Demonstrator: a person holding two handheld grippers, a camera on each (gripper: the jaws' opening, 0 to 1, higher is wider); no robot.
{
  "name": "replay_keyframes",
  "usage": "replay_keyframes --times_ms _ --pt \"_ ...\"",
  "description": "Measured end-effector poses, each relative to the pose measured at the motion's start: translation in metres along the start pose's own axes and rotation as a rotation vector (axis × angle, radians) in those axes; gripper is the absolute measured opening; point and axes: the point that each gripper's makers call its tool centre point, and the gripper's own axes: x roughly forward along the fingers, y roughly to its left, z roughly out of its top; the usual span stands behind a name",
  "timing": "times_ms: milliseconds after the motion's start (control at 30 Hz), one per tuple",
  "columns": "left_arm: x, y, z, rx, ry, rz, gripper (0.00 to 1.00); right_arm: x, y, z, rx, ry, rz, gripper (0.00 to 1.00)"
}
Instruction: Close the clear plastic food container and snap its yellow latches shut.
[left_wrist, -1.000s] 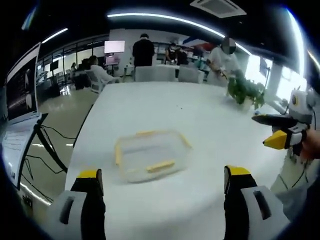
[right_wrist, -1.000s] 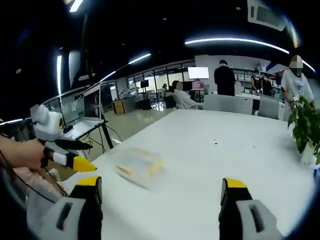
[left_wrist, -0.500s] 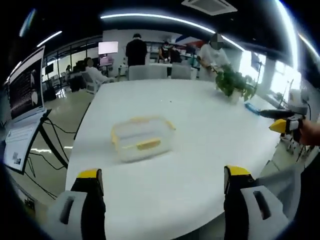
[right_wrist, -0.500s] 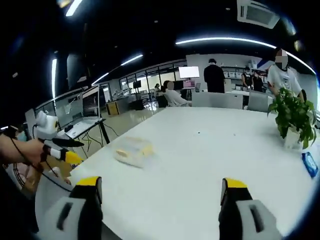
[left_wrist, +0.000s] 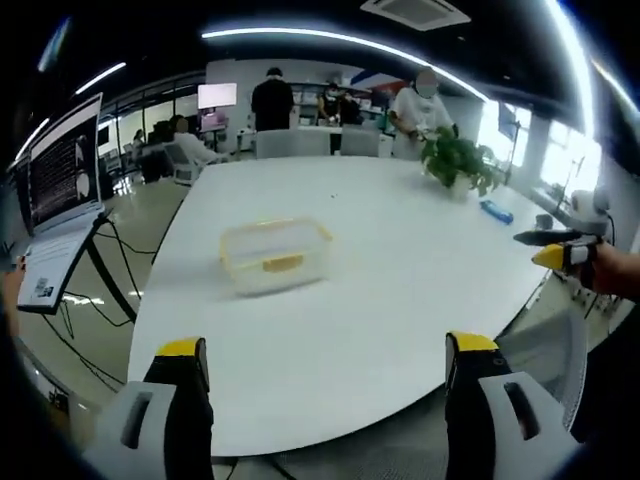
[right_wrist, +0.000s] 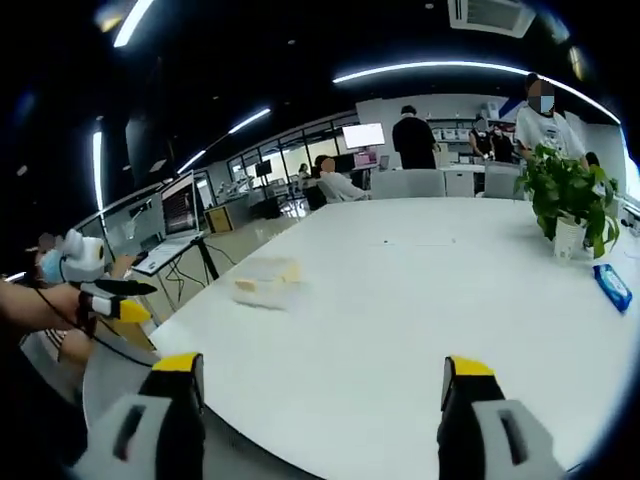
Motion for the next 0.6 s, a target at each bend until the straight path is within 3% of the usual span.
replay_keyframes --times_ms 200,300,500,600 --pt "-0.008 0.003 -0.014 -0.004 0.008 0.005 0.97 -0.008 0.004 0.007 -0.010 -0.028 -0.011 1.00" --pt "-0.009 0.007 -0.016 -0.006 0.006 0.001 0.96 -0.009 0.005 0.008 -0.033 -0.032 -0.013 1.00" --pt "-0.014 0.013 -0.014 -0.026 -0.005 -0.006 0.97 -0.008 0.007 0.003 0.013 -0.033 -0.007 1.00" --pt "-0.017 0.017 -0.013 0.007 0.002 -0.004 0.96 -0.004 0.012 -0.002 0.022 -0.026 -0.002 1.00"
